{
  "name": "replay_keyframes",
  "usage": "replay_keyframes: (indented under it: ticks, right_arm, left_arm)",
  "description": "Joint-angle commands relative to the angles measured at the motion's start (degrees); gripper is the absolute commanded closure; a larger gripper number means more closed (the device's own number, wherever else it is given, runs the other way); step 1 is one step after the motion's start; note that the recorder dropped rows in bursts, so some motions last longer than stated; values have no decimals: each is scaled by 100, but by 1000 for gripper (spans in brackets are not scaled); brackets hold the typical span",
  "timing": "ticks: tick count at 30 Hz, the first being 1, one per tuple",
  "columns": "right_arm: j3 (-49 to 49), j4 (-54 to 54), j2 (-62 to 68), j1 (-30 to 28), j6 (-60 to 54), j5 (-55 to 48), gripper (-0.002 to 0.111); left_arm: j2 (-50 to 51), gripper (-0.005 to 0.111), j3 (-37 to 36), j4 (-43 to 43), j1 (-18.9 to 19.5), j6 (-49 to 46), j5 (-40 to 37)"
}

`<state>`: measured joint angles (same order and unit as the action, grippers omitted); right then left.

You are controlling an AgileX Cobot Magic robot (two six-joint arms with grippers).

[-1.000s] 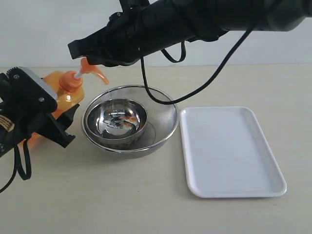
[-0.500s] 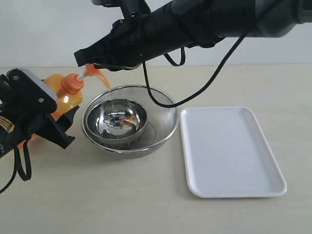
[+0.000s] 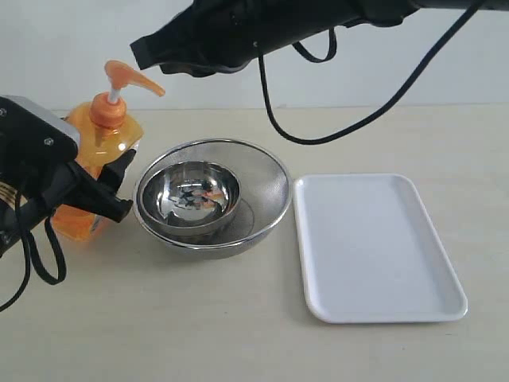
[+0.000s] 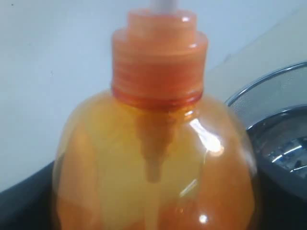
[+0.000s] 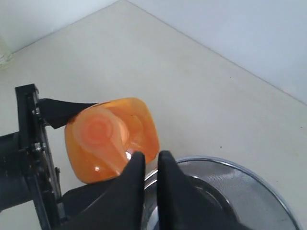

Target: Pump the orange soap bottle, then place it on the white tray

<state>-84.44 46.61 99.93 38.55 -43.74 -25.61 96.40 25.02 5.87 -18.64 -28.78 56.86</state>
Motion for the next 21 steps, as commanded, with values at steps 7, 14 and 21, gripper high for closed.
replay_keyframes:
  ticks: [7, 14, 21]
  right_arm:
    - [-163, 159, -88, 7, -24, -35, 59]
    - [-421, 165, -77, 330, -340, 72, 100]
    - [-421, 319, 146, 396, -329, 90, 108]
  left_arm:
    - [-67, 102, 32, 103, -30, 218, 182]
    - [-67, 102, 32, 21, -30, 283, 106]
    - [-67, 102, 32, -87, -30, 362, 116]
